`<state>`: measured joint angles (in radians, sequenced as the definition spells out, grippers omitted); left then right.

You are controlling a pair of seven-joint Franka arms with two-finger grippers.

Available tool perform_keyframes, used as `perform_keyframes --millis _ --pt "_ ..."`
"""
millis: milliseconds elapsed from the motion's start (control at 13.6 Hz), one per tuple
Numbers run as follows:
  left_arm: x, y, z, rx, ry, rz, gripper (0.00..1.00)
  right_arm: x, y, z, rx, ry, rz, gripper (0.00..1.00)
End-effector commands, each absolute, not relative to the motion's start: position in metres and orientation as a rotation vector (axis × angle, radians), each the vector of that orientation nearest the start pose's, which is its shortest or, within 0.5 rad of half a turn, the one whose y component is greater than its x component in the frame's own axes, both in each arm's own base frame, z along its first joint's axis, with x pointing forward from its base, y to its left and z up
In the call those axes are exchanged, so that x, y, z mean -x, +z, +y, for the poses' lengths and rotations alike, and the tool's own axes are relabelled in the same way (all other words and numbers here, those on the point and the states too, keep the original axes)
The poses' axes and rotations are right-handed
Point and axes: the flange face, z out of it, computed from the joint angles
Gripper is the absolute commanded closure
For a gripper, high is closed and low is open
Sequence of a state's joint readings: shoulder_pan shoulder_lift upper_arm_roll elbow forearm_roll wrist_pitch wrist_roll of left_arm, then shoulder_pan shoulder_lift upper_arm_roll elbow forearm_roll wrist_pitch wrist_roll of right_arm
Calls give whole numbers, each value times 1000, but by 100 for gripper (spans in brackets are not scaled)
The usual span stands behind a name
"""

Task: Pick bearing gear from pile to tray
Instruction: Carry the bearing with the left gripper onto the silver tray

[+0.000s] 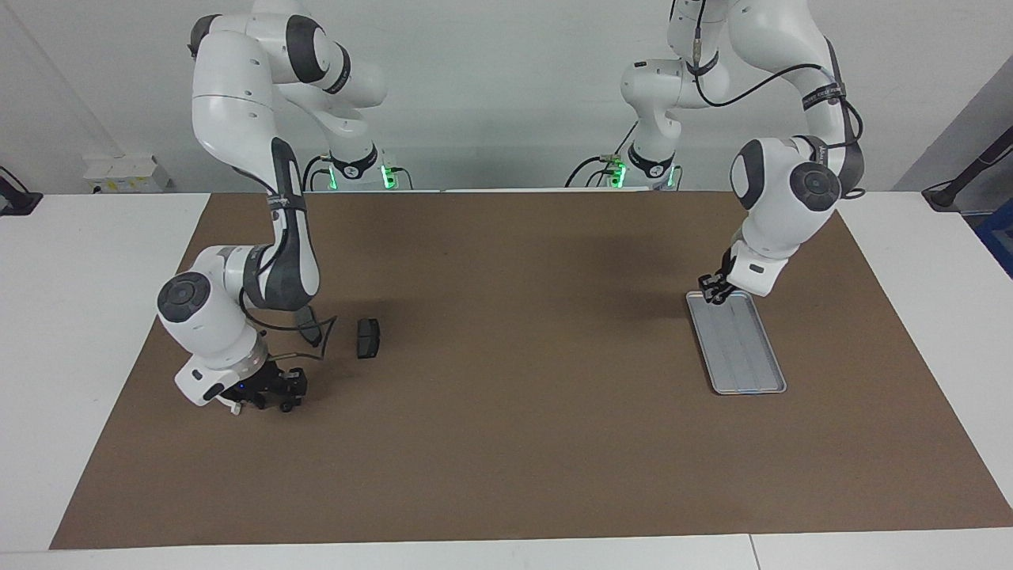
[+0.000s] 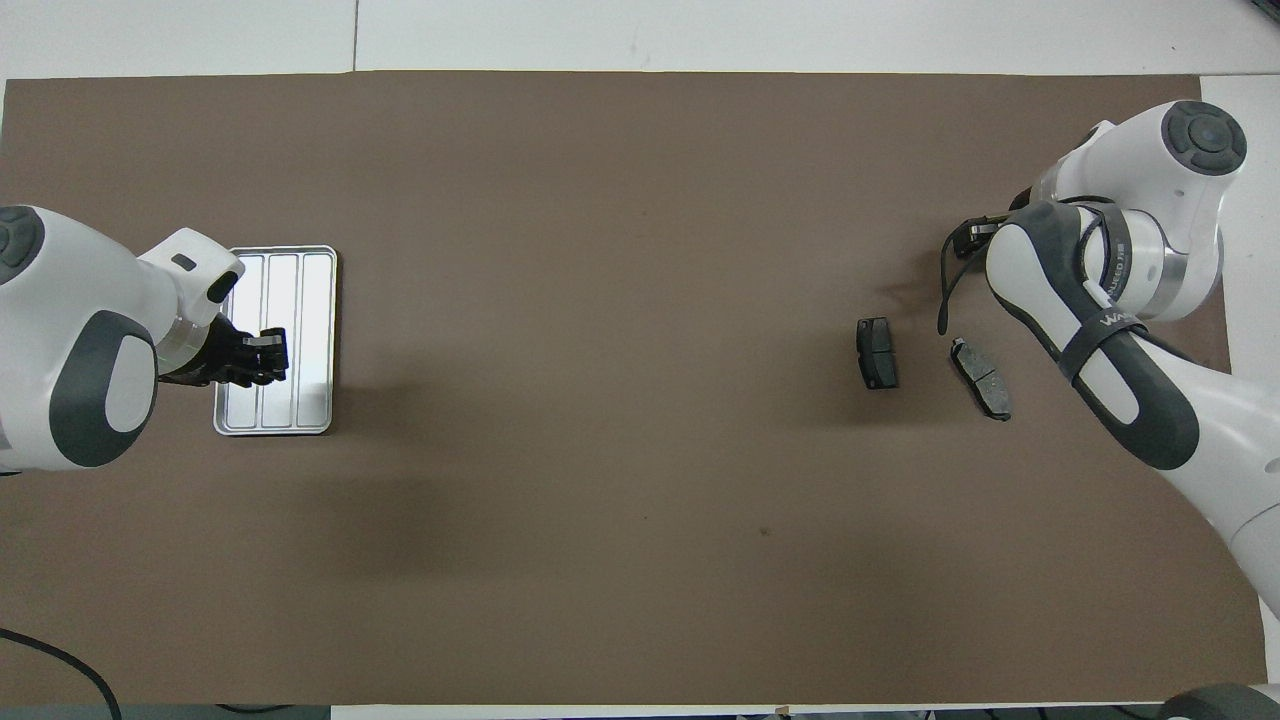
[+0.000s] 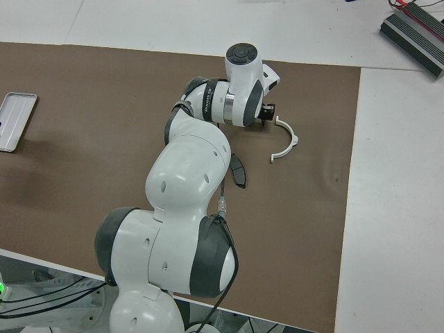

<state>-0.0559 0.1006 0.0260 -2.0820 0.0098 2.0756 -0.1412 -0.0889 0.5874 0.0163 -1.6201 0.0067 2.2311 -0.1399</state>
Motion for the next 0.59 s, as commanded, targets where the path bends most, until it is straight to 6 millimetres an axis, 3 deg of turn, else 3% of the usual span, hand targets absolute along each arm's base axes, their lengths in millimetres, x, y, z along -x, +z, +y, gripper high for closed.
perform_keyframes --millis 0,295,517 --pt "-536 357 -8 3125 62 -37 100 -696 283 -55 3115 -24 -58 35" --pt "-543 331 9 3123 45 209 100 -696 282 -54 3114 -21 -60 47" --pt "-540 322 12 3121 50 236 100 -697 281 -49 3110 -22 -58 52"
